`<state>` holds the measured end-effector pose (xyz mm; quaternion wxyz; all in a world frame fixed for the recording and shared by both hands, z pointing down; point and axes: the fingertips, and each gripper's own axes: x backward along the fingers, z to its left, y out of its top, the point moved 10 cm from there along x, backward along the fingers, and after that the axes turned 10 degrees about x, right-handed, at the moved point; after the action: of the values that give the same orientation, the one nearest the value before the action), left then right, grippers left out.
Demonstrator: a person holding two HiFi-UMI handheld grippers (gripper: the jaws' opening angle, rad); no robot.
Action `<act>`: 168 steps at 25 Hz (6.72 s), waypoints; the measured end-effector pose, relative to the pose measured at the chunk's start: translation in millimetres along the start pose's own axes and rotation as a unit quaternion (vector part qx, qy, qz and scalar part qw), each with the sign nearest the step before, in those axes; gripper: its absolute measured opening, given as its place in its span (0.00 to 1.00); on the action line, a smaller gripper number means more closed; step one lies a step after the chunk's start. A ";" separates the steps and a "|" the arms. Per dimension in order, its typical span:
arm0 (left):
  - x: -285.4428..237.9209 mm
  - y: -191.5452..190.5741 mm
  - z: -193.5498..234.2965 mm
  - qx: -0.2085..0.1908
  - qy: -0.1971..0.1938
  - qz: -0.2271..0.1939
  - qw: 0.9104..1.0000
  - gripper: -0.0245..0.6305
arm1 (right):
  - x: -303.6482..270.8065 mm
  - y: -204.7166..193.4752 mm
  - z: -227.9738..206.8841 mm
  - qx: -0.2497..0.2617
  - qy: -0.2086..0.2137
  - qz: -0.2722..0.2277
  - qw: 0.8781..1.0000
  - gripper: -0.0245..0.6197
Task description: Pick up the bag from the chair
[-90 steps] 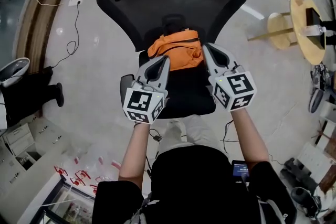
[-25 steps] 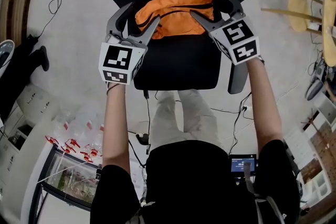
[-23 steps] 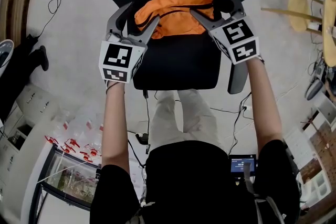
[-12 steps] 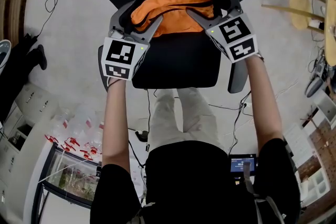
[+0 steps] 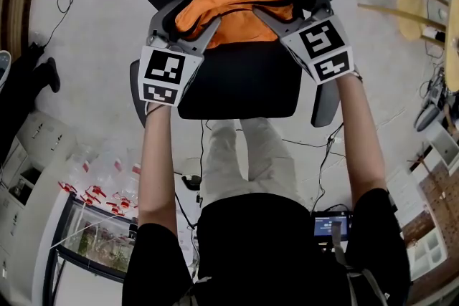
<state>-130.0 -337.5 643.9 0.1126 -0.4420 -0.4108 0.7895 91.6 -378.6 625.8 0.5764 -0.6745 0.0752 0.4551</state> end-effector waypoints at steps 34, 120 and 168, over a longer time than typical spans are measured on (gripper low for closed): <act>-4.3 -0.1 -13.0 -0.017 0.004 0.013 1.000 0.13 | -4.7 -6.1 16.5 0.001 0.003 0.053 0.999 0.24; 388.0 157.8 -232.3 -0.152 0.005 -0.231 0.961 0.07 | 364.4 216.5 214.2 0.031 -0.202 -0.178 0.963 0.05; 528.5 115.8 -405.7 -0.180 0.034 -0.323 0.929 0.07 | 546.1 194.5 352.2 0.059 -0.250 -0.274 0.927 0.05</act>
<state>-96.5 97.3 127.1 0.2936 -0.3248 -0.6623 0.6080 97.8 87.4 132.9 0.7176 -0.4978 -0.2328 0.4278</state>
